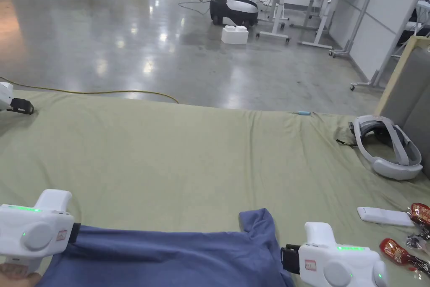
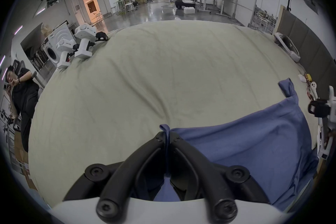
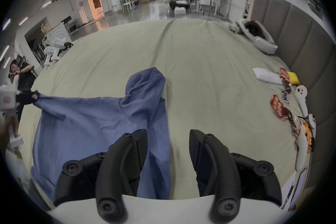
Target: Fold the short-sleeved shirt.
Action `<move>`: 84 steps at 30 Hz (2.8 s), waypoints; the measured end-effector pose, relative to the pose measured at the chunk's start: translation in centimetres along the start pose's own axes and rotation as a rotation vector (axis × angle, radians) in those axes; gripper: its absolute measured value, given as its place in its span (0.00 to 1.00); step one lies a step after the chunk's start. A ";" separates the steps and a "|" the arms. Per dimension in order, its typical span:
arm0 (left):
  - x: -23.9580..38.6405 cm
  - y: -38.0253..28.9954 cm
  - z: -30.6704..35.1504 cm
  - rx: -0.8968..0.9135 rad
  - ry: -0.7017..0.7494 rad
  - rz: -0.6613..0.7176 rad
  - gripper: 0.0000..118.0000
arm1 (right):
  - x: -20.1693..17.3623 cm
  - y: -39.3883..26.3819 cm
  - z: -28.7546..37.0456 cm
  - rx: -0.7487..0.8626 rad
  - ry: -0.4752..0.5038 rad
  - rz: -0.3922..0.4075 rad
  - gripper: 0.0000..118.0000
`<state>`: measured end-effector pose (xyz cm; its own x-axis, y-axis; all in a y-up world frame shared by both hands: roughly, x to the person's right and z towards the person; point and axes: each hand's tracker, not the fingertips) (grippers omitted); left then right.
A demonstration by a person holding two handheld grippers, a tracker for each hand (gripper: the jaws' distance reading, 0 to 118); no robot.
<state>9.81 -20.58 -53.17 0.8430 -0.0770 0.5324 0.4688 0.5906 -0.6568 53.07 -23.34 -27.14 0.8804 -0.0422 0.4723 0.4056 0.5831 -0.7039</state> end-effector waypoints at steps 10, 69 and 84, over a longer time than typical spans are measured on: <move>-0.8 -1.7 0.8 -0.004 0.002 0.024 0.04 | -0.9 -0.6 -4.4 -0.172 0.002 0.017 0.42; -7.9 24.4 38.0 0.669 0.095 0.169 0.04 | -3.0 29.8 42.9 0.839 -0.245 0.167 0.03; -6.0 20.1 28.9 0.584 0.068 0.163 0.04 | -1.9 23.3 36.0 0.760 -0.212 0.109 0.03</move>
<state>6.52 15.00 -54.18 0.9155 0.0115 0.4022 0.1268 0.9404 -0.3155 51.97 19.53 -25.37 0.8089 0.1581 0.5663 -0.0261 0.9719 -0.2340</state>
